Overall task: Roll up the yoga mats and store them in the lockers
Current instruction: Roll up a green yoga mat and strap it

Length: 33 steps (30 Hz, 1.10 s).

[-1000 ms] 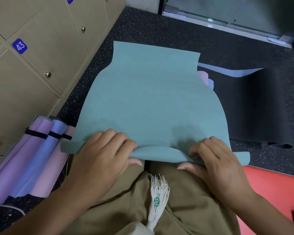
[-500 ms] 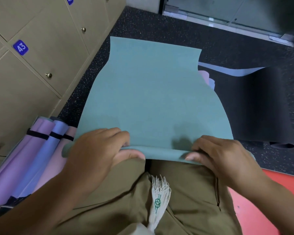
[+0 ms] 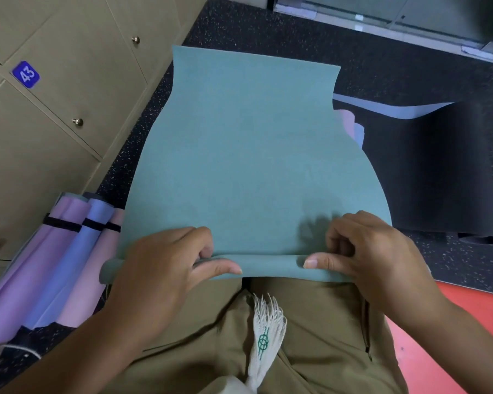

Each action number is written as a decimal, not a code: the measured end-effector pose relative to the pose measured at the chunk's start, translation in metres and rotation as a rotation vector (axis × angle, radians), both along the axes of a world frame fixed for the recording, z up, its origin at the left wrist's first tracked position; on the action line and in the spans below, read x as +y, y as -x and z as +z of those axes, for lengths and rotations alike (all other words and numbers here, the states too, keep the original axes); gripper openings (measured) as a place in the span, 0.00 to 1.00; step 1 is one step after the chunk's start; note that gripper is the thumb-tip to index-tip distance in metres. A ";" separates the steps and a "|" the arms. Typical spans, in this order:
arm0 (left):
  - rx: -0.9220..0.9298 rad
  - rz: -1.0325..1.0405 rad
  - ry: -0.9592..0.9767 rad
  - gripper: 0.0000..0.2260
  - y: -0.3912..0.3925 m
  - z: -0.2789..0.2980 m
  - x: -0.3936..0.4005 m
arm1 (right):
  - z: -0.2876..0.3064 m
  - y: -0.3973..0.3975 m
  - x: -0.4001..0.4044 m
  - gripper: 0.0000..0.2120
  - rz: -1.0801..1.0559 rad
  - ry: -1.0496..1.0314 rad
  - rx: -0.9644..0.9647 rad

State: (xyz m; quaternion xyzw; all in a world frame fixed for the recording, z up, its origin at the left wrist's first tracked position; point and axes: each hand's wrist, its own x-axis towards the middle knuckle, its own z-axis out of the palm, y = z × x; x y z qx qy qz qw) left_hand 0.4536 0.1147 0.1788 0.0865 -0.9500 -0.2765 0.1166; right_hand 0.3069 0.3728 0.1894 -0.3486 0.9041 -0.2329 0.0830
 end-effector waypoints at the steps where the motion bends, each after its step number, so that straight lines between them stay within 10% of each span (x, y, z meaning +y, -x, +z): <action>1: 0.033 -0.041 0.033 0.22 0.002 0.001 -0.001 | -0.002 0.001 0.000 0.27 0.014 0.017 0.015; 12: 0.009 -0.147 -0.122 0.20 0.032 -0.006 -0.022 | -0.017 0.010 -0.001 0.14 0.177 0.231 0.033; 24: 0.109 -0.336 0.346 0.22 0.006 -0.004 -0.010 | -0.009 0.019 -0.003 0.12 0.255 0.107 -0.100; 33: 0.067 -0.218 0.446 0.16 -0.001 -0.004 0.001 | -0.003 -0.031 -0.006 0.15 0.089 -0.001 0.403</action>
